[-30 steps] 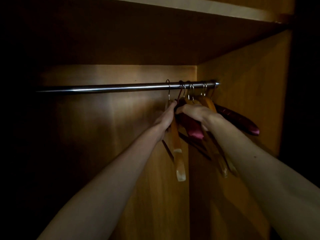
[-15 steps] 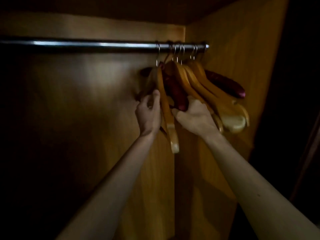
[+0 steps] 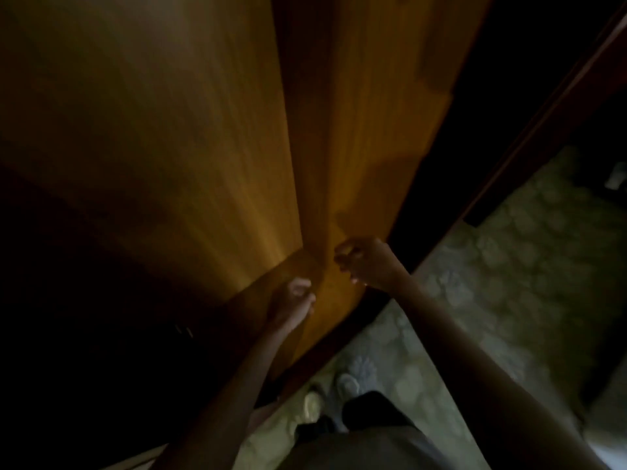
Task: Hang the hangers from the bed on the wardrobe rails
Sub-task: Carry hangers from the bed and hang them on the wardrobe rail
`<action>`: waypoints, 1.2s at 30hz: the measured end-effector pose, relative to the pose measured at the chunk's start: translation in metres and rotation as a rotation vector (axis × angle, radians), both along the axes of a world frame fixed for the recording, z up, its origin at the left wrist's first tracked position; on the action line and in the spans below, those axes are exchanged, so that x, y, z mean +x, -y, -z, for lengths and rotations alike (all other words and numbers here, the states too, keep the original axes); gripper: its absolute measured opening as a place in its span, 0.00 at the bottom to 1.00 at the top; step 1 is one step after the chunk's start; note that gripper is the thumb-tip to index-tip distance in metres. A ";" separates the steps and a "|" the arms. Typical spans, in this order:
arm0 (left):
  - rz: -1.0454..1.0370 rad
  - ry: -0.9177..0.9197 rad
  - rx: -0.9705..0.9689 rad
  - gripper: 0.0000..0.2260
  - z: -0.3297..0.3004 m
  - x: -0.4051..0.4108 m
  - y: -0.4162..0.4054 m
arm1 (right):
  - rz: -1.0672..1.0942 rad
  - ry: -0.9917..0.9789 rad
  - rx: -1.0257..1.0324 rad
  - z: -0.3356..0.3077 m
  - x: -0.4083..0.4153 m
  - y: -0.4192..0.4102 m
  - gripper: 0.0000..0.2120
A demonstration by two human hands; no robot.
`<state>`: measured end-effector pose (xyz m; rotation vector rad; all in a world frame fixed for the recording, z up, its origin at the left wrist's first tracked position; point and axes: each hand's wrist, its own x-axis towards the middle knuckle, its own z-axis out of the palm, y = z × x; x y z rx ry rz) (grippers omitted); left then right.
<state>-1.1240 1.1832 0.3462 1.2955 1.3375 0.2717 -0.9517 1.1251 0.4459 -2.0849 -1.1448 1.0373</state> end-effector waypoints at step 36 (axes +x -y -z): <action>1.950 -0.636 0.129 0.08 0.143 0.290 0.548 | 1.899 -0.959 -0.508 0.273 -0.154 0.699 0.12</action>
